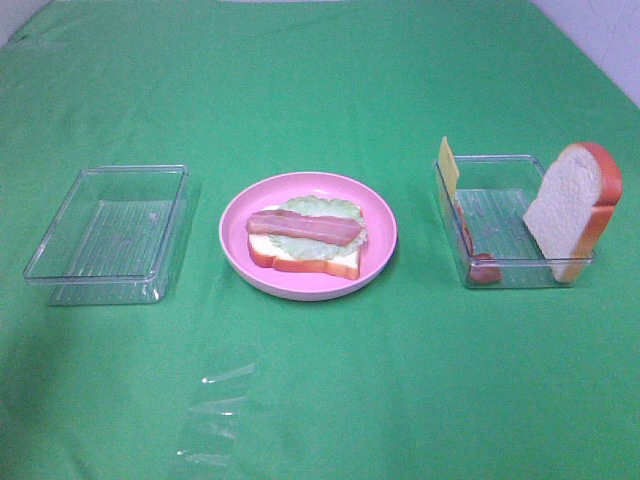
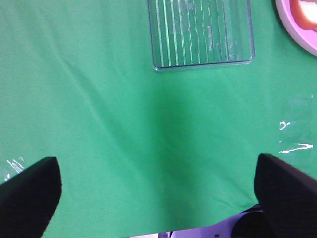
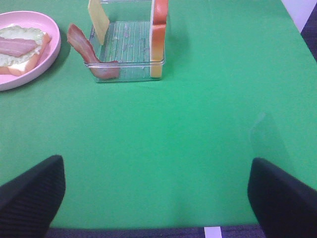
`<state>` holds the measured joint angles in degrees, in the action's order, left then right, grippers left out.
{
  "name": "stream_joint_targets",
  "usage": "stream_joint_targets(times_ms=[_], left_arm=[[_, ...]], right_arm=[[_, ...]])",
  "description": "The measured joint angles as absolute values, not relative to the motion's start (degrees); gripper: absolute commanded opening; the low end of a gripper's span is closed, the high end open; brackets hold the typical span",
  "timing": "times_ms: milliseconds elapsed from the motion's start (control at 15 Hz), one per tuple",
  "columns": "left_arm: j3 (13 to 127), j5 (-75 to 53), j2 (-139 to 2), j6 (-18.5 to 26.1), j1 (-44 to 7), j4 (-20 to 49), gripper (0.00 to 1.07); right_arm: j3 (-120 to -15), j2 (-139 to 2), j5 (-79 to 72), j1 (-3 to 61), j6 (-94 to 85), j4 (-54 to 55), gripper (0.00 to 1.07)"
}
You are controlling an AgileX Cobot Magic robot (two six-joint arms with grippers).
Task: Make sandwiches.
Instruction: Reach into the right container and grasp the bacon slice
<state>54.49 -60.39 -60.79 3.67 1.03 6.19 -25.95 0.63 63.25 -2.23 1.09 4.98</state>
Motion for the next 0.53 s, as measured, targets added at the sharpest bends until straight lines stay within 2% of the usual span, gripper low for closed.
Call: stream_joint_targets(times_ms=[200,467,533], left_arm=[[44.69,-60.16,-41.37,3.67,1.03,6.19,0.97],[38.16,-60.22,-23.49,3.67,1.03,6.19,0.97],[34.84,-60.22,-14.32,3.67,1.03,6.19,0.97]], right_arm=[[-25.95,0.63,63.25,-2.23,1.09,4.98,0.96],[-25.95,0.63,63.25,-2.23,1.09,4.98,0.96],[-25.95,0.63,63.25,-2.23,1.09,4.98,0.96]])
